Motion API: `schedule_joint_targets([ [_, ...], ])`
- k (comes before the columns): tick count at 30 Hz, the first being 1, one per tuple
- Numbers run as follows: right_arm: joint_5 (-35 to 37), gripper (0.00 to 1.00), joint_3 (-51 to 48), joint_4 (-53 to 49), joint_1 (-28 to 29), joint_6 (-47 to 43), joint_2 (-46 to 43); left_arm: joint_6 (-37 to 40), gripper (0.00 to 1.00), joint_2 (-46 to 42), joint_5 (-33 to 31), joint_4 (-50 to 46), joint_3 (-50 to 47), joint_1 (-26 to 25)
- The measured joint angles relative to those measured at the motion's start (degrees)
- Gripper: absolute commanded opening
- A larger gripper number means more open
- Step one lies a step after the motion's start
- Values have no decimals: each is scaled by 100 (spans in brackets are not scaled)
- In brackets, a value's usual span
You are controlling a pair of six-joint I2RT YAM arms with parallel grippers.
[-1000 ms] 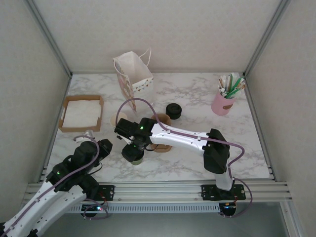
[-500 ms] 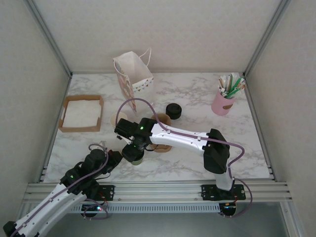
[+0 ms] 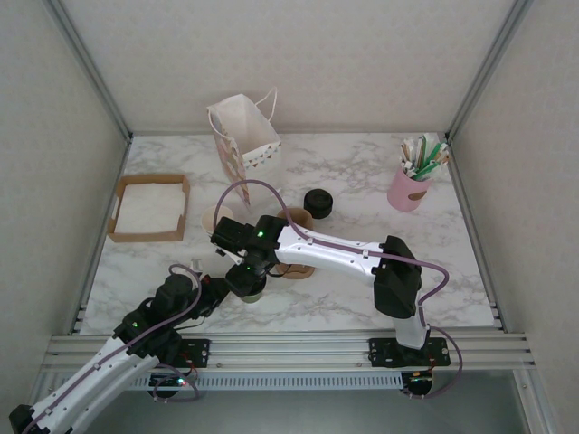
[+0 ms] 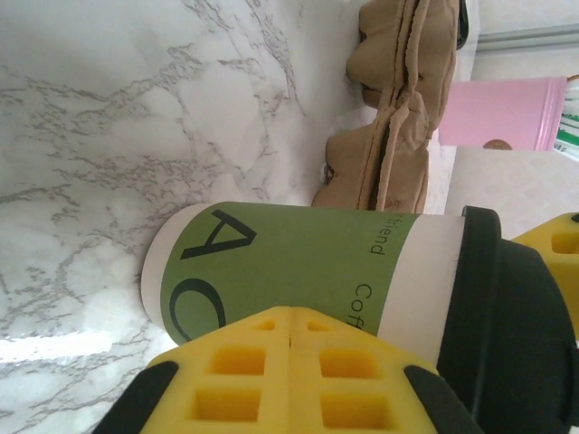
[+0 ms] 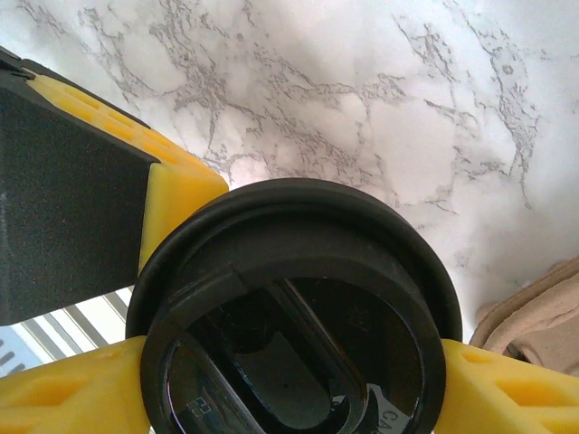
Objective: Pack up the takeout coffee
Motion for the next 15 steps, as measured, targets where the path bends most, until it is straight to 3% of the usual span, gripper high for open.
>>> schedule_joint_targets([
  [15,24,74,0,-48,0,120,-15,0,2,-114,0,-2,0,0],
])
